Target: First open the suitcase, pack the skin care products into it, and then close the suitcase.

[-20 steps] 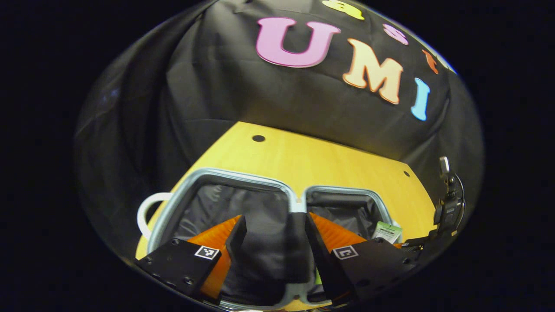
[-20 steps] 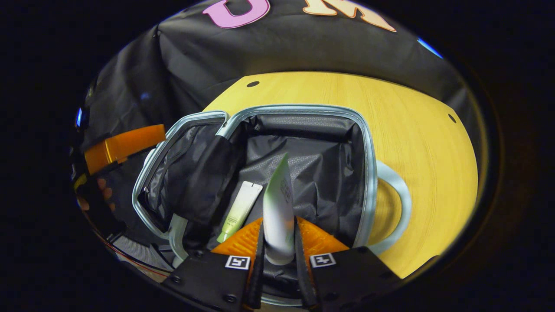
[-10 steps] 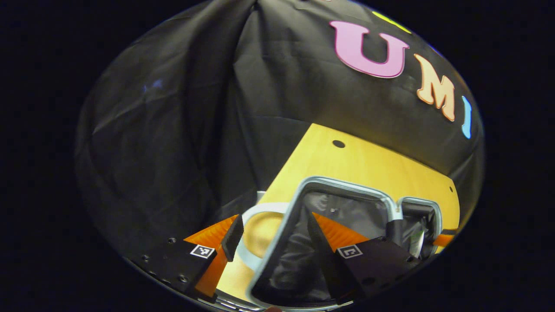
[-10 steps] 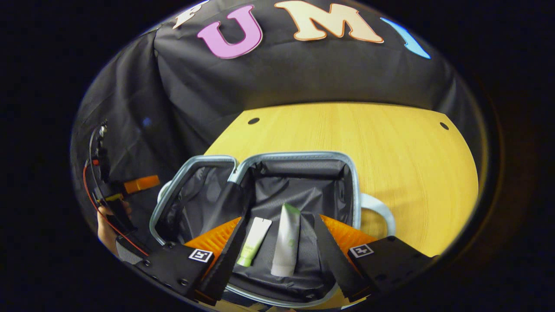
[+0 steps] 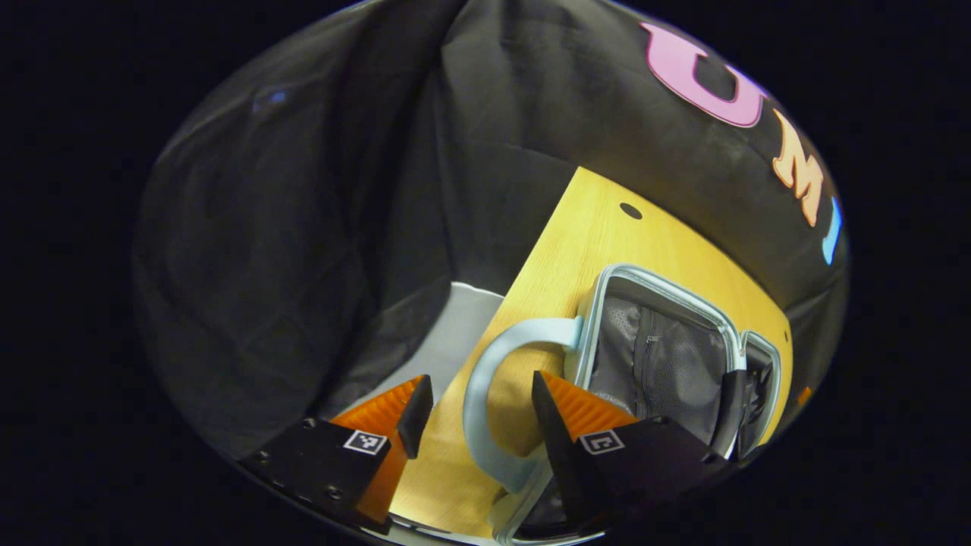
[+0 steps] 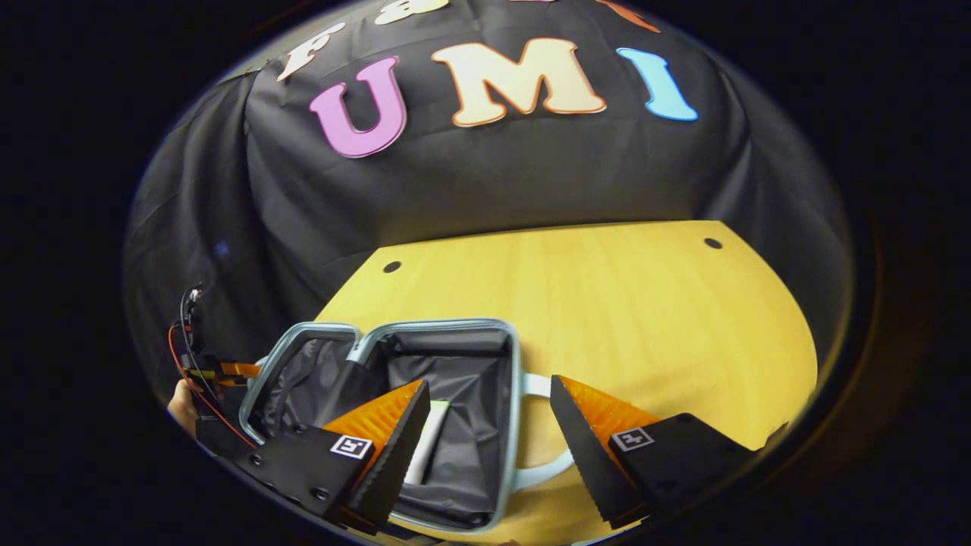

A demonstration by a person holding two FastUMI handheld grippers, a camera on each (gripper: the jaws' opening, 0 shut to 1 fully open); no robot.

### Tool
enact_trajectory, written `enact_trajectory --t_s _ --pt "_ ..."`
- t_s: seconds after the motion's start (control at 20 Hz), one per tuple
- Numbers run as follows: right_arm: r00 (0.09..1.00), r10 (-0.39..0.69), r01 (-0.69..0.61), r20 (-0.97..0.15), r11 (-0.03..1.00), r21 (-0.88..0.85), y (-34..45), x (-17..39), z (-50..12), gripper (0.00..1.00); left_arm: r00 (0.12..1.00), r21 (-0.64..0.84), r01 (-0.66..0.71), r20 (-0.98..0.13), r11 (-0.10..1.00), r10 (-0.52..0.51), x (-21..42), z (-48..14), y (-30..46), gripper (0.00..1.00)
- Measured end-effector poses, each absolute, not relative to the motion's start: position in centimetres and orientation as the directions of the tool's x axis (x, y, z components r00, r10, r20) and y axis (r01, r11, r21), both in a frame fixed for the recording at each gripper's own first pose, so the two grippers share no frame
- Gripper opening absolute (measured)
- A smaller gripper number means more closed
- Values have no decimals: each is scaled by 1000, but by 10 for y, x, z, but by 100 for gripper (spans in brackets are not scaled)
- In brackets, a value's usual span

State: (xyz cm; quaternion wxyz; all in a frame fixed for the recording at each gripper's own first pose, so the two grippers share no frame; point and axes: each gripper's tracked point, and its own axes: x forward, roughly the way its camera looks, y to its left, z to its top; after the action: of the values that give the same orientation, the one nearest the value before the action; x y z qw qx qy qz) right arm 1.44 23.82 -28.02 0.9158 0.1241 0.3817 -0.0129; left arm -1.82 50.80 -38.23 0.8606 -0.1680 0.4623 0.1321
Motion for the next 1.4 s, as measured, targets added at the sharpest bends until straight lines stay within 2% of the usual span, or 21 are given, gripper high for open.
enact_trajectory --t_s 0.1,0.15,0.2,0.25,0.35,0.55,0.8,1.05,1.2,1.4 --pt "720 13 177 -694 963 202 209 12 -275 98 478 -151 -414 -875 898 73 -26 -399 517 68" --pt "724 -16 203 -689 960 192 195 10 -272 98 465 -162 -424 -883 891 61 -27 -405 517 59" --pt "724 -41 227 -688 957 182 183 8 -273 98 465 -183 -433 -884 883 45 -25 -408 512 47" --pt "726 -60 243 -685 954 175 173 7 -271 98 482 -201 -419 -876 885 29 -21 -404 508 40" --pt "735 -88 260 -672 953 159 157 7 -264 98 482 -161 -380 -875 911 46 -20 -395 504 10" --pt "759 -92 245 -645 958 151 145 15 -255 98 514 -86 -317 -852 945 94 -16 -365 502 4" --pt "795 -86 210 -600 968 140 131 24 -250 98 591 -108 -325 -799 940 113 -9 -309 494 4" --pt "806 -39 148 -591 979 138 111 25 -251 98 700 -40 -264 -696 964 163 13 -228 448 3" --pt "812 0 110 -584 982 154 98 29 -248 98 760 -53 -239 -632 970 152 33 -176 408 3" --pt "821 30 90 -569 979 181 81 36 -242 98 784 -31 -208 -603 978 148 29 -143 368 3"
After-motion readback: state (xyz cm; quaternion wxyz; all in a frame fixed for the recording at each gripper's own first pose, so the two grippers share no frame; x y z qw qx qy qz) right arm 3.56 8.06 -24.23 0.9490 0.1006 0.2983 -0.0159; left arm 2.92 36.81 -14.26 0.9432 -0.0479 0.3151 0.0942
